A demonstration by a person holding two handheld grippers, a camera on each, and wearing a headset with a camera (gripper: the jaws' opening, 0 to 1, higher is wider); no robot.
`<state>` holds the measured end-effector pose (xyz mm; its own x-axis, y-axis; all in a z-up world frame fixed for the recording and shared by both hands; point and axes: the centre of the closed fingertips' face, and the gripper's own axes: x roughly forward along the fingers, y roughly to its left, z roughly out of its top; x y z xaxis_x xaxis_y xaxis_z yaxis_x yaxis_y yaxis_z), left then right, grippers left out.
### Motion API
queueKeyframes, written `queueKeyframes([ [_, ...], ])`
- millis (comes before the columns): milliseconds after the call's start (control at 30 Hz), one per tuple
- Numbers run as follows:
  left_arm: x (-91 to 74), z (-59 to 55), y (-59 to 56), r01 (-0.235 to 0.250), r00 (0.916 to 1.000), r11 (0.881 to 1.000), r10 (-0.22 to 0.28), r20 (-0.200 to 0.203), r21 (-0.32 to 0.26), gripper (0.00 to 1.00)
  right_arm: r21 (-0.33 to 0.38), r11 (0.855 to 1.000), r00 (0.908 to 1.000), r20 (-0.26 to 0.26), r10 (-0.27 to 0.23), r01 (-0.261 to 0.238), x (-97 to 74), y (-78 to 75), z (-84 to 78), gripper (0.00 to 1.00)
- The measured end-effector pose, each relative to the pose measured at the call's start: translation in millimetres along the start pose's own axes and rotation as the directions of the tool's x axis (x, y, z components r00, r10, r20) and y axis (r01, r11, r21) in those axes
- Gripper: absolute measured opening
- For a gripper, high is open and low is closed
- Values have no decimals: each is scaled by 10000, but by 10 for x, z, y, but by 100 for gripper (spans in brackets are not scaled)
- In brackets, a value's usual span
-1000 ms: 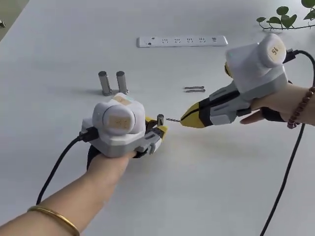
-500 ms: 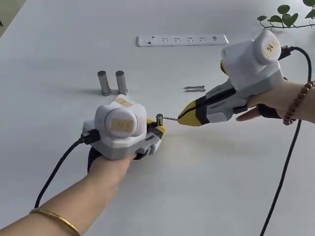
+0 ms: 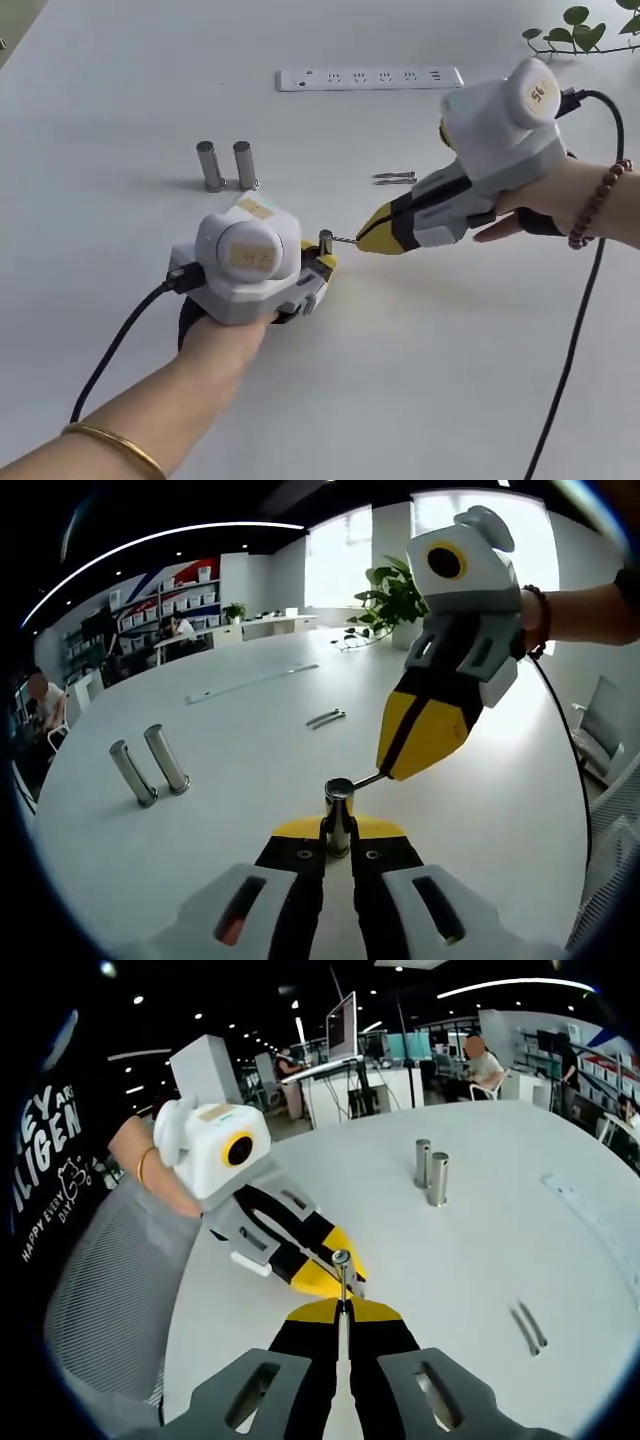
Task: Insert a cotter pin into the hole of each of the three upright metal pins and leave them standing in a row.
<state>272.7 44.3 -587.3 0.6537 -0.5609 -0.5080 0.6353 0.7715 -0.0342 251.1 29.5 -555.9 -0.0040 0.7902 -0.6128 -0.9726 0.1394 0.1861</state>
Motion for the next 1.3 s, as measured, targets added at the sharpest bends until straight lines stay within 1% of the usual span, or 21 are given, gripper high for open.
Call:
queueKeyframes([
  [200, -8, -7, 20, -194, 9998, 9998, 194, 12, 1, 7, -246, 9997, 9999, -155, -62, 58, 13, -15, -6, 0],
  [333, -6, -8, 21, -99, 10000, 10000, 99, -8, 14, 7, -468, 9989, 9998, -186, -47, 38, 9, -5, -5, 0],
  [433, -4, -9, 18, 0, 10000, 10000, 0, -8, 78, 7, -961, 9954, 9994, -354, 2, -36, 13, 1, -9, 0],
  [467, -3, -9, 18, 32, 10000, 10000, -32, -2, 93, 7, -1045, 9945, 9991, -421, -43, -2, 15, -2, -7, 0],
  [500, -6, -10, 20, 71, 10000, 9999, -71, 7, 88, 7, -1308, 9914, 9986, -523, -87, 18, 19, -8, -6, 0],
  [600, -8, -13, 26, 179, 9998, 9998, -179, 66, 19, 7, -1400, 9901, 9987, -507, -104, 32, 23, -16, 6, 0],
  [700, -5, -11, 11, 247, 9997, 9993, -248, 45, 266, 7, -1769, 9842, 9982, -590, -51, -54, 19, -16, -8, 0],
  [733, -2, -10, 8, 242, 9997, 9990, -243, 37, 373, 7, -1759, 9844, 9983, -585, -64, -40, 16, -21, -10, 0],
  [767, -4, -11, 5, 240, 9997, 9991, -242, 41, 349, 7, -1777, 9841, 9983, -579, -48, -56, 16, -18, -10, 0],
  [867, -6, -14, 6, 305, 9995, 9991, -308, 74, 296, 7, -1969, 9801, 9982, -585, 135, -248, 19, 11, -8, 0],
  [933, -6, -15, -1, 347, 9994, 9986, -350, 76, 412, 7, -2111, 9765, 9977, -600, 313, -433, 15, 29, -7, 0],
  [1033, 1, -12, -16, 375, 9993, 9980, -378, 46, 511, 7, -2175, 9746, 9970, -669, 393, -531, -1, -10, -22, 0],
  [1133, 6, -11, -10, 415, 9991, 9981, -417, 46, 451, 7, -2169, 9746, 9973, -593, 434, -553, 0, -16, -11, 0],
  [1233, 7, -11, -16, 497, 9987, 9973, -501, 53, 547, 7, -2407, 9686, 9967, -656, 483, -628, -4, -42, -21, 0],
  [1300, 12, -12, -15, 509, 9987, 9973, -513, 57, 537, 7, -2376, 9692, 9965, -676, 497, -644, -3, -58, -21, 0],
])
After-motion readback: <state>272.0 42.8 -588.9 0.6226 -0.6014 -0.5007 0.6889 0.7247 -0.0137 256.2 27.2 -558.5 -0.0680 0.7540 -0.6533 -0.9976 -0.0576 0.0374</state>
